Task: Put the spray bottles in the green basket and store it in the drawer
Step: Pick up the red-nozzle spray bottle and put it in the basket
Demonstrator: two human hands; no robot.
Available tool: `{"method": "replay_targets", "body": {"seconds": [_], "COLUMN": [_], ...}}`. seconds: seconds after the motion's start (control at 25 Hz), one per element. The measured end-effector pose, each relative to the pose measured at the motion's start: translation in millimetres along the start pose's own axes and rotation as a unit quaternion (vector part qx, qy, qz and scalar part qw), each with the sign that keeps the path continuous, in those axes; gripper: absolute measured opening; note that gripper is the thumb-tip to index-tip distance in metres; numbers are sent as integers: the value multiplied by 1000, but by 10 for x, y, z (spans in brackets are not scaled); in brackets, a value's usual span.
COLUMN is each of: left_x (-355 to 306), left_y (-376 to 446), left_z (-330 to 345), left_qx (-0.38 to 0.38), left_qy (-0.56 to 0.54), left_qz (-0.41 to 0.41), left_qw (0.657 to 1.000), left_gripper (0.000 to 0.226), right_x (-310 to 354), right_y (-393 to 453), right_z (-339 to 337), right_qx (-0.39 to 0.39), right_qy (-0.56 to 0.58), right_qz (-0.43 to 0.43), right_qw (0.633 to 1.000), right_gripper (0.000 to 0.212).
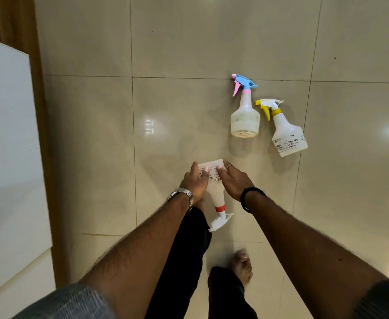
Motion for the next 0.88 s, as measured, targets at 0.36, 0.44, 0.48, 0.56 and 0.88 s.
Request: {"method": "replay_targets", "body": {"seconds": [0.36,0.44,0.48,0.56,0.88], "left_x": [-455,-482,-493,-505,-277], "left_y": [-1179,-1466,-1607,-1887,-3196], "left_z": [-922,-1043,-1061,-1006,-601], "left_qx": [-63,-54,-41,2,-63], "left_qy": [-31,-56,-79,-128,-186], "left_qz": [-11,-37,-48,-60,-2], "left_qw": [997,996,995,990,981], "left_gripper": [55,67,72,77,90], "right_x": [841,984,1031,1112,1141], "right_y": [-1279,-1614,-1772,-2108,-3179], "right_z": [-513,-590,-610,-613,-542], "right_qx": [94,95,85,71,-64], "right_qy": [93,29,-1,-3,-87], "right_qz": [-98,-157,-187,-222,-328], "right_qw": [986,983,979,972,938], "right_gripper": [66,77,81,89,39]}}
Point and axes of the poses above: each hand's wrist, its own y-axis towards the middle knuckle, its own z-axis out of the palm, x = y × z, the point moved 5 cm from there along y, towards the middle knuckle
